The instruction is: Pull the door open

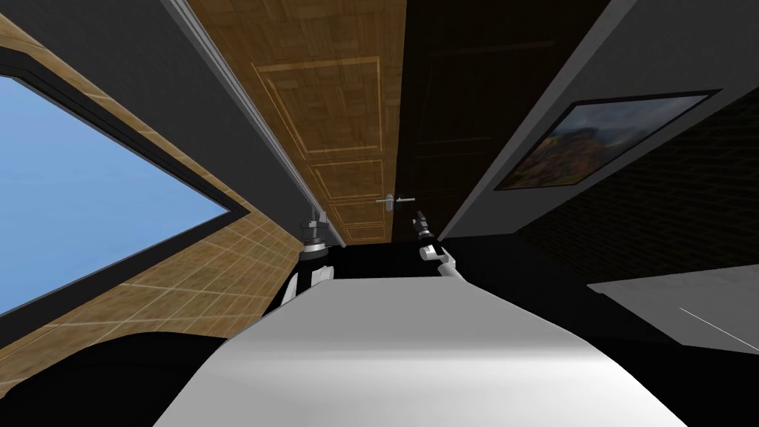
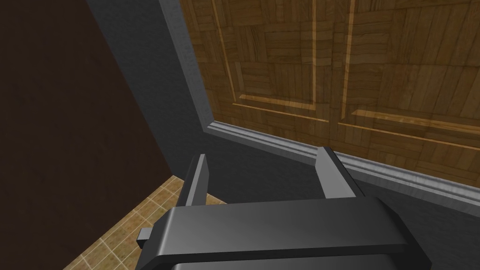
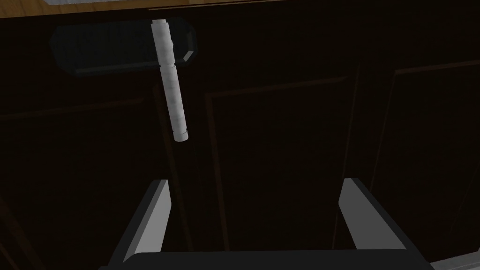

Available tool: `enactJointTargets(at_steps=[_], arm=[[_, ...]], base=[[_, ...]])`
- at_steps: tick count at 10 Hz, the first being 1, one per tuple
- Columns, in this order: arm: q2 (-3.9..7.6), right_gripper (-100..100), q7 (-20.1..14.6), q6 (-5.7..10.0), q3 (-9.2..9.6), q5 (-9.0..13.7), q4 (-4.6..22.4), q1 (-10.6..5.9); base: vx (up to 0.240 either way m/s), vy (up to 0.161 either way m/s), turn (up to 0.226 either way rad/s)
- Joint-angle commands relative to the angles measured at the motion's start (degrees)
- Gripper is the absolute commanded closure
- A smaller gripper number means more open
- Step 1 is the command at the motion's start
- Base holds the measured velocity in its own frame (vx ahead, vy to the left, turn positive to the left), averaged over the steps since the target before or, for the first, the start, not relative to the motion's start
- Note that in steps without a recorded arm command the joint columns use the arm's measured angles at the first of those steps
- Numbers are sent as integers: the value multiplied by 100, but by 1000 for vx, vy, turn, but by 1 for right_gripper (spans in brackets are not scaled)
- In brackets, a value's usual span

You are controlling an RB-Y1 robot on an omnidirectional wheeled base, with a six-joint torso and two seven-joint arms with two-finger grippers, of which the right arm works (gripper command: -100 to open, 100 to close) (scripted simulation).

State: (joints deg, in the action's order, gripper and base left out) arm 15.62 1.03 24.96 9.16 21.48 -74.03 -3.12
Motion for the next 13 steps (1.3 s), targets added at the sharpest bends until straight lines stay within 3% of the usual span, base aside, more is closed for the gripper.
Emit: enactJointTargets(at_steps=[1, 10, 13], arm=[[78, -100, 39, -68, 24, 94, 269, -154], [342, -100, 163, -237, 127, 425, 1363, -772], [371, -100, 164, -245, 141, 454, 1476, -839]], base=[[125, 11, 18], [116, 18, 11], [68, 13, 5]])
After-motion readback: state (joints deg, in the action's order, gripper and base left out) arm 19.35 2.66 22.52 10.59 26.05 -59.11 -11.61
